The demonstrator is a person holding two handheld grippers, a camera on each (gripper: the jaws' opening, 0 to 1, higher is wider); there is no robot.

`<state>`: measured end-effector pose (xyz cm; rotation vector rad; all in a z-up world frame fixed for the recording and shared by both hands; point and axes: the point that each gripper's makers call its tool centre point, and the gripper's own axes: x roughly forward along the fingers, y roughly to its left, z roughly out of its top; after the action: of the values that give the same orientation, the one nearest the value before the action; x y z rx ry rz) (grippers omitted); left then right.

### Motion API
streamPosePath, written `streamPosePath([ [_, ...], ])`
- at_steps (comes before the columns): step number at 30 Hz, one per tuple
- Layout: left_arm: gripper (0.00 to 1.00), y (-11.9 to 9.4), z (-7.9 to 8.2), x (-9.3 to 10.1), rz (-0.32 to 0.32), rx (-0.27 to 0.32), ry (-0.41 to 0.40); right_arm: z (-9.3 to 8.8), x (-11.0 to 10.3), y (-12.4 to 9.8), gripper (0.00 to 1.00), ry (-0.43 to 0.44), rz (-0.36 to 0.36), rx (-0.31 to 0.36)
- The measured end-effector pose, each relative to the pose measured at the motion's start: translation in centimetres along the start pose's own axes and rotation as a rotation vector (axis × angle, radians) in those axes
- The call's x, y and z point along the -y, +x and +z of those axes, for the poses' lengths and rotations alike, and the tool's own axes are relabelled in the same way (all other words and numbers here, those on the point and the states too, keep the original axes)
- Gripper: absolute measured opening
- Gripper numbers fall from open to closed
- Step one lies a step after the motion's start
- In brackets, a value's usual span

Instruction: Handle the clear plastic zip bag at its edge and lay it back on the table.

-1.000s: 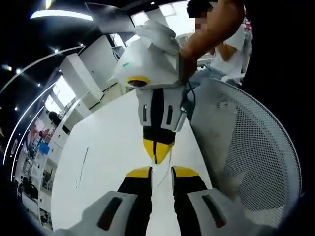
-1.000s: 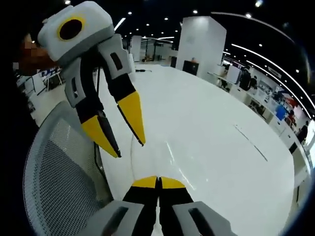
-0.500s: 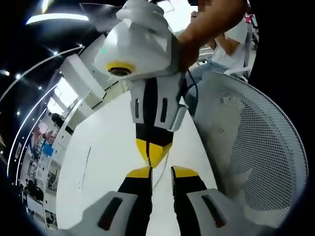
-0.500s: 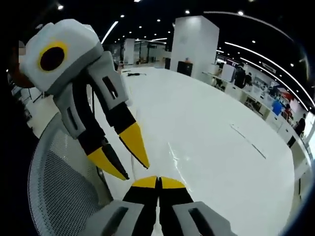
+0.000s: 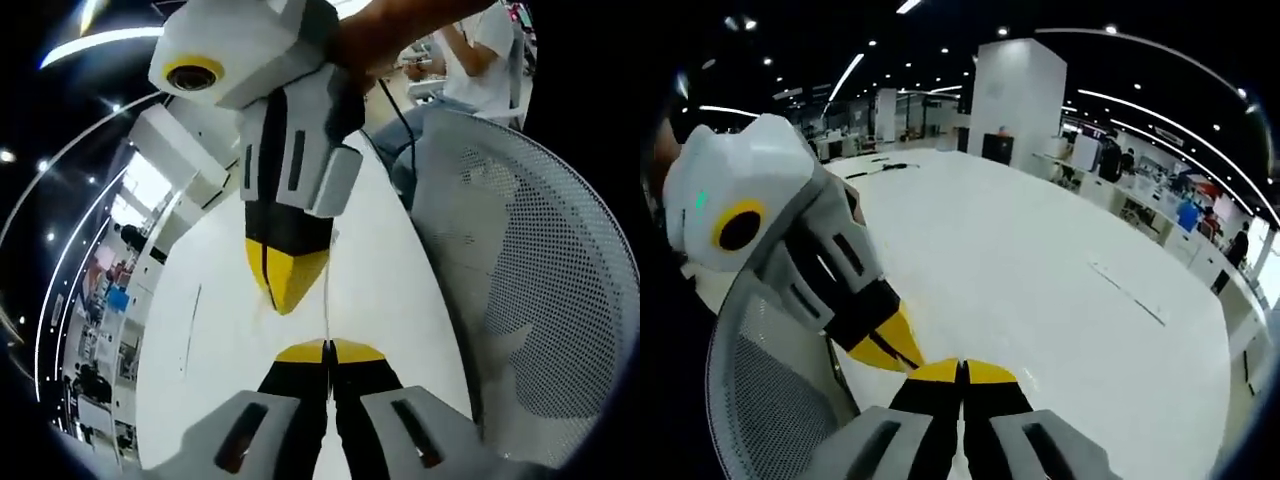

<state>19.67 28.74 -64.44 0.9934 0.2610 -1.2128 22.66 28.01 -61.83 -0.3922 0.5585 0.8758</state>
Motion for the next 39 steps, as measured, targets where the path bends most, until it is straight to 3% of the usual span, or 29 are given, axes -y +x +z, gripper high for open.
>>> streamPosePath([
  [8, 0.00, 0.5, -0.4, 1.3, -0.006, -0.010, 0.003, 3.0, 2.8, -1.6, 0.00, 0.012, -0.128, 0.105],
  [15, 0.00, 0.8, 0.5, 1.2, 0.010, 0.026, -0.033, 4.0, 3.7, -1.9, 0.00, -0.011, -0.183, 0.128],
  [24, 0.00, 0.7, 0.2, 1.3, 0.000, 0.030, -0.039, 3.8, 3.9, -1.9, 0.00, -0.012, -0.197, 0.122],
  [35, 0.00, 0.8, -0.7, 0.0, 0.002, 0.025, -0.050, 4.0, 4.1, -1.6, 0.00, -0.052, -0.191, 0.114],
  [39, 0.00, 0.6, -0.1, -0.1, -0.029, 0.064, -0.123, 4.1, 4.3, -1.2, 0.00, -0.040, -0.180, 0.111],
])
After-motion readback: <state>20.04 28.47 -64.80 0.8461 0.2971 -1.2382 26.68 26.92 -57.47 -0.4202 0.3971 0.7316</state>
